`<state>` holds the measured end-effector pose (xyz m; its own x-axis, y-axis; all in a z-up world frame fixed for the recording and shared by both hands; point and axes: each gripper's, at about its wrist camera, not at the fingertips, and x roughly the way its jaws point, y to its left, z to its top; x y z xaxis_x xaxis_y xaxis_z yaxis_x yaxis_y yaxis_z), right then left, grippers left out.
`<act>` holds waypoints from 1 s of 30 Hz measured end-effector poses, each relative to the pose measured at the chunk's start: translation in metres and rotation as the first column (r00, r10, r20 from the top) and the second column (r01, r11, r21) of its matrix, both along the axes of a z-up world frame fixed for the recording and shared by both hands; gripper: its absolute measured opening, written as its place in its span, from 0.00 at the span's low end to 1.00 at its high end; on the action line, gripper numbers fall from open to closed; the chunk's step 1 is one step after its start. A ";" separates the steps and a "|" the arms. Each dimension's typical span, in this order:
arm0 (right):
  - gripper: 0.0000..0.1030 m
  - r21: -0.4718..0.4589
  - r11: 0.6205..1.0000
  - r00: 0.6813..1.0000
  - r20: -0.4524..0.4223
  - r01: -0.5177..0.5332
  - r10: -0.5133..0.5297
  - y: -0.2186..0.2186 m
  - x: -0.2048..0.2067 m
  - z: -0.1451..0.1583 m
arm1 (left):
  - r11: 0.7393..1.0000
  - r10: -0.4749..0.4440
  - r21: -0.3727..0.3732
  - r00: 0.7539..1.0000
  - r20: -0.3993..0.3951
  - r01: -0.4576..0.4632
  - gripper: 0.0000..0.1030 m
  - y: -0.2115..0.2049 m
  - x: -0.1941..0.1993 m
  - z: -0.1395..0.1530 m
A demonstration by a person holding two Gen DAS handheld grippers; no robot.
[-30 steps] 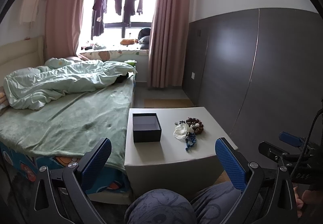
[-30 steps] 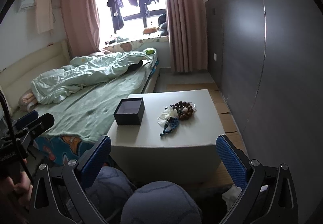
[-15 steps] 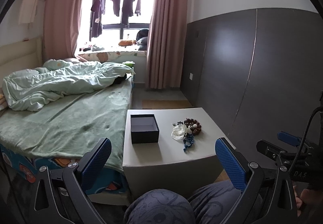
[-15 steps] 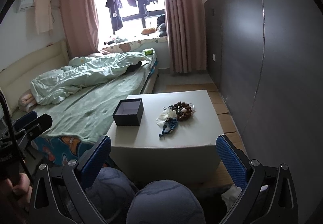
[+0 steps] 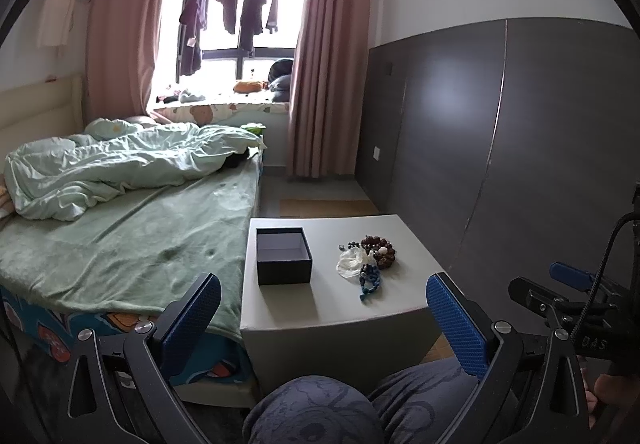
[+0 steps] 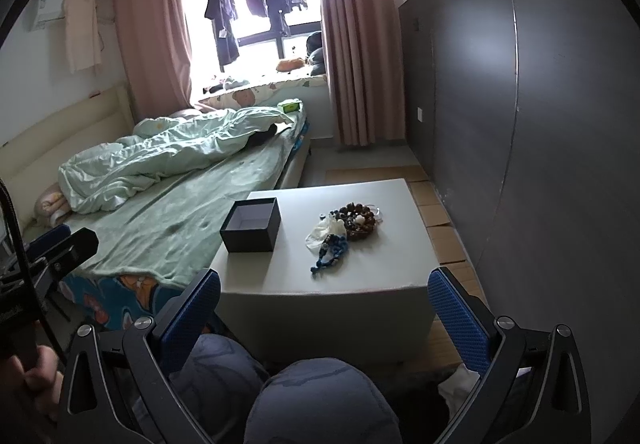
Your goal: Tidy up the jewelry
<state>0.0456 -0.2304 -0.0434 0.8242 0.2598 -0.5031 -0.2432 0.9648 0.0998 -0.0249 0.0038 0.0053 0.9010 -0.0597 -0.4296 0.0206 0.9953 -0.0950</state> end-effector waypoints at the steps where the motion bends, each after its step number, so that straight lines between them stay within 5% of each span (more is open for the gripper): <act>1: 1.00 0.001 1.000 1.000 0.000 0.002 -0.002 -0.001 -0.001 0.000 | 1.000 -0.002 0.002 1.000 0.001 0.002 1.00 -0.001 0.000 0.000; 30: 1.00 -0.006 1.000 1.000 -0.004 -0.001 0.001 -0.001 0.006 0.000 | 0.999 -0.033 -0.019 0.999 -0.008 0.033 1.00 0.001 0.009 -0.005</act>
